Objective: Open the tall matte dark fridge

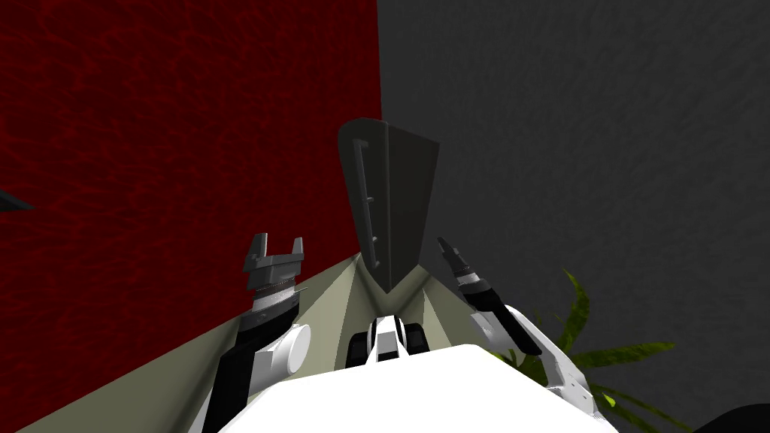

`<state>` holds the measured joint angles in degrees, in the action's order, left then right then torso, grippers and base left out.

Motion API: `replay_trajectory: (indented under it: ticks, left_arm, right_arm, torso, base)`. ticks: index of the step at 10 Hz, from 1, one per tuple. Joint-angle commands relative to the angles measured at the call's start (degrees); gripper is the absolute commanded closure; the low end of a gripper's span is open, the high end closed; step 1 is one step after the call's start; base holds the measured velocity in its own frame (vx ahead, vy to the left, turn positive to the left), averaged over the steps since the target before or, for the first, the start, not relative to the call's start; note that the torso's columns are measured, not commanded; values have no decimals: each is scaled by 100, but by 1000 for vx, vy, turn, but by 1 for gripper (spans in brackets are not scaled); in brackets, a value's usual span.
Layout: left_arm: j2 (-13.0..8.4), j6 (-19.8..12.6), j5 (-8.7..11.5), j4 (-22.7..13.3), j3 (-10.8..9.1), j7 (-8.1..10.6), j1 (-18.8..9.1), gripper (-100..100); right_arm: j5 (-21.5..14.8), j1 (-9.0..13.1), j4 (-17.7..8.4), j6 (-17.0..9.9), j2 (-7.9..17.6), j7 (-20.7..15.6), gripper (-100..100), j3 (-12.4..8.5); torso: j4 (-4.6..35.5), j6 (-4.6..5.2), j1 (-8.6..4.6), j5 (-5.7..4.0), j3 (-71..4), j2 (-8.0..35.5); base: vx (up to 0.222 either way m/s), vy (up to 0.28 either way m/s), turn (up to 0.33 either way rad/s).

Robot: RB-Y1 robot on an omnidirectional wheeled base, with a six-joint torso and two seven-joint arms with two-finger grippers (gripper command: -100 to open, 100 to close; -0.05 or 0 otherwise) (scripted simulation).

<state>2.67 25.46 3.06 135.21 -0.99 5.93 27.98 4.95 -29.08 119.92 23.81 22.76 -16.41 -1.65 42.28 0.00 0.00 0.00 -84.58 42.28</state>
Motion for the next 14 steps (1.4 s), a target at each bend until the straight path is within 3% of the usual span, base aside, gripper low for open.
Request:
replay_trajectory:
  ticks: [1, 2, 5, 7, 8, 10, 11, 13, 14]
  left_arm:
    - [0, 0, 0, 0, 0, 0, 0, 0]
    - [0, 0, 0, 0, 0, 0, 0, 0]
    - [0, 0, 0, 0, 0, 0, 0, 0]
    - [0, 0, 0, 0, 0, 0, 0, 0]
    - [0, 0, 0, 0, 0, 0, 0, 0]
    - [0, 0, 0, 0, 0, 0, 0, 0]
    - [0, 0, 0, 0, 0, 0, 0, 0]
    - [0, 0, 0, 0, 0, 0, 0, 0]
    - [0, 0, 0, 0, 0, 0, 0, 0]
  right_arm:
    - [-8, -26, -148, 48, 475, -170, -100, -134]
    - [-8, -26, -148, 48, 546, -170, -100, -134]
    - [-30, -70, -430, 127, 1113, -491, -100, -381]
    - [-30, -70, -430, 127, 1414, -491, -100, -381]
    - [-42, -92, -581, 167, 1607, -660, -100, -513]
    - [-42, -92, -581, 167, 1873, -660, -100, -513]
    - [-55, -114, -739, 206, 2089, -833, -100, -648]
    - [-55, -114, -739, 206, 2346, -833, -100, -648]
    - [-68, -135, -901, 244, 2567, -1006, -100, -786]
  torso:
    - [0, -1, 2, 0, 1, 0]
    - [1, 0, 2, 0, 1, 2]
    - [0, 0, 1, 0, 0, -1]
    - [-2, 0, -2, 0, -4, -6]
    - [3, 1, -6, -2, 6, 10]
    - [1, 0, 1, 0, 2, 2]
    - [2, 1, 1, 0, 4, 6]
    - [-1, 0, 3, 1, -3, -6]
    - [1, 1, -4, -2, 2, 4]
  base:
    - [61, 23, 30]
    - [29, 15, -5]
    - [59, 31, 57]
    - [52, 15, 10]
    - [45, 11, 78]
    - [40, 13, 13]
    - [51, 33, 74]
    - [47, 18, 12]
    - [60, 19, 58]
